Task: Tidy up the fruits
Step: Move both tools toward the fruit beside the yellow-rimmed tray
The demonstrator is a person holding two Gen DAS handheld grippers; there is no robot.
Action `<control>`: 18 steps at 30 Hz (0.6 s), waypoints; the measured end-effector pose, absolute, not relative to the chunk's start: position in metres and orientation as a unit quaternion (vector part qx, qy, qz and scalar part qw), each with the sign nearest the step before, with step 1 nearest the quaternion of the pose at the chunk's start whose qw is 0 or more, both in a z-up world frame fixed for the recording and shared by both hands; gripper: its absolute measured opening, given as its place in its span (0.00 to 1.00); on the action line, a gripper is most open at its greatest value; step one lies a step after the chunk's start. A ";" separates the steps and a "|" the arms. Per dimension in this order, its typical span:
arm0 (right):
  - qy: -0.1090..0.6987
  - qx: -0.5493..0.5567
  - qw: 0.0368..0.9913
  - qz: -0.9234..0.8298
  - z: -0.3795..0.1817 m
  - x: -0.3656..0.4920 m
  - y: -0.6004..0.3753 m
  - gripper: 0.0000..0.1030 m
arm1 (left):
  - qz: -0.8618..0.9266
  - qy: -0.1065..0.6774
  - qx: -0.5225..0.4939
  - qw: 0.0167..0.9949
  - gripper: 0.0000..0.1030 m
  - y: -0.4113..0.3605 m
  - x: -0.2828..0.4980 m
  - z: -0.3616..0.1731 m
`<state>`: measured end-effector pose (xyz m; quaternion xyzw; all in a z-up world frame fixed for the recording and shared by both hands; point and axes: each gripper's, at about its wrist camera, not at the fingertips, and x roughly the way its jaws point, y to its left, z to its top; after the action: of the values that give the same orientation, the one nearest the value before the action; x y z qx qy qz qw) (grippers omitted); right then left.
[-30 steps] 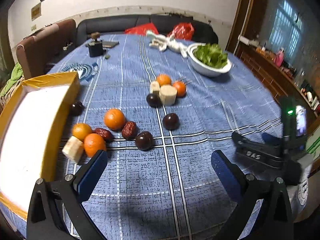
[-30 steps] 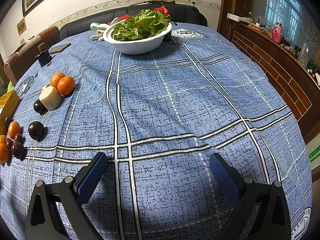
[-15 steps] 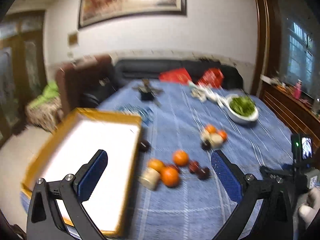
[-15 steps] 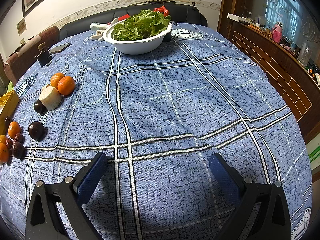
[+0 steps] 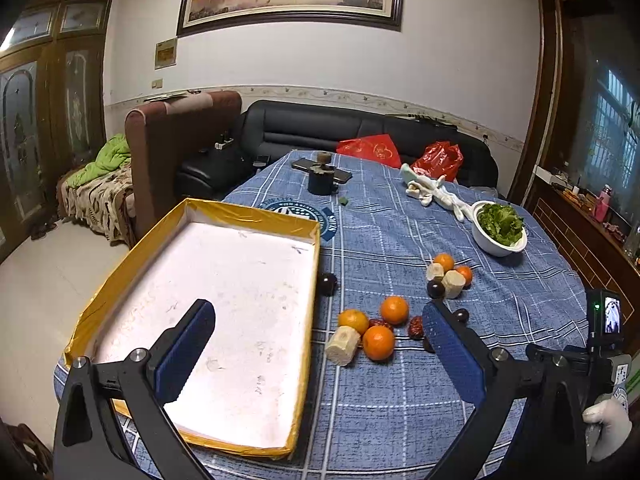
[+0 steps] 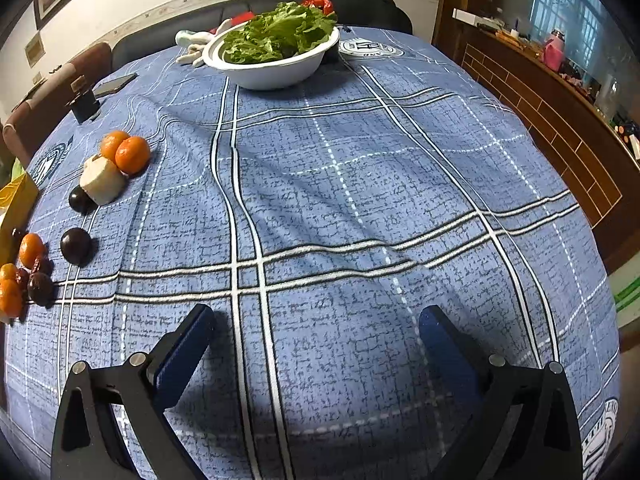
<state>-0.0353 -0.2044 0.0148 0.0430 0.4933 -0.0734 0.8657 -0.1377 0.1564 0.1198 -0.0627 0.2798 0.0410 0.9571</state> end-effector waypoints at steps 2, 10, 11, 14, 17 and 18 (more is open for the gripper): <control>0.495 0.043 0.865 -0.073 0.015 -0.038 -0.204 1.00 | 0.039 0.287 -0.065 0.955 1.00 0.161 -0.138 0.116; 0.426 0.058 0.902 0.033 0.055 -0.065 -0.161 0.93 | 0.015 0.313 -0.056 0.948 1.00 0.154 -0.130 0.098; 0.417 0.048 0.905 0.065 0.061 -0.066 -0.146 0.92 | 0.011 0.314 -0.053 0.948 1.00 0.152 -0.130 0.097; 0.421 0.035 0.894 0.149 0.068 -0.058 -0.103 0.76 | -0.008 0.323 -0.041 0.945 0.76 0.147 -0.128 0.092; 0.423 0.025 0.886 0.188 0.066 -0.046 -0.069 0.71 | -0.018 0.337 -0.042 0.940 0.68 0.150 -0.123 0.088; 0.422 0.019 0.885 0.194 0.064 -0.043 -0.060 0.71 | -0.014 0.339 -0.043 0.940 0.68 0.153 -0.123 0.087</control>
<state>-0.0435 -0.0598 0.0641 0.0186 0.4221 0.1935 0.8854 -0.1230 0.1528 0.0873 -0.0428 0.3389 -0.0144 0.9397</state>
